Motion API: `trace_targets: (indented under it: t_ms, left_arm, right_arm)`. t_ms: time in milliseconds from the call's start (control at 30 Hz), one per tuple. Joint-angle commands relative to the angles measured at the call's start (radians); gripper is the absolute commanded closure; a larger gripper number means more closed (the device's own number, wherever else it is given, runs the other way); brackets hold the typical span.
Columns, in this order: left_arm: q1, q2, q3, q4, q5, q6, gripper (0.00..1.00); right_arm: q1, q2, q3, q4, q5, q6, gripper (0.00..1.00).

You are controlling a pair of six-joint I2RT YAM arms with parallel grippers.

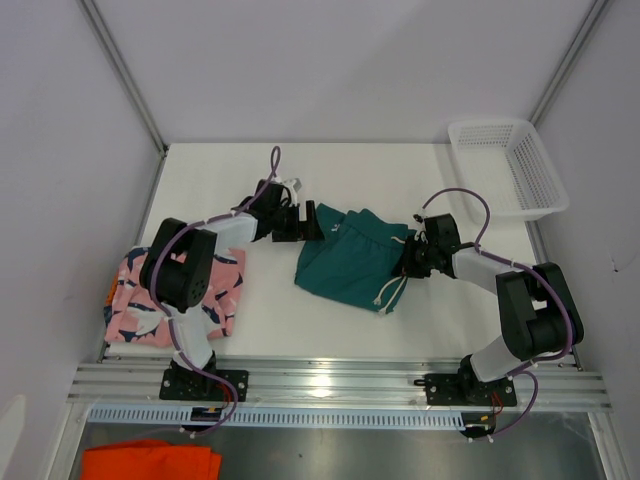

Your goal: Fold and stack the shorts

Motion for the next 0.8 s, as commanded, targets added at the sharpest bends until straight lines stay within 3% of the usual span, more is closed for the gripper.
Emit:
trace_targets:
  t_ms: [0,233,767]
  left_arm:
    - [0.011,-0.026,-0.027,0.073,0.129,-0.006,0.01]
    - [0.01,0.07,-0.062,0.284,0.374,-0.116,0.01]
    - [-0.004,0.054,-0.088,0.317,0.443,-0.101,0.01]
  right_arm:
    - [-0.001,0.008,0.015,0.019,-0.019,-0.015,0.93]
    - [0.0,0.008,0.017,0.027,-0.029,-0.009,0.92]
    - [0.0,0.019,0.027,0.025,-0.04,-0.01,0.93]
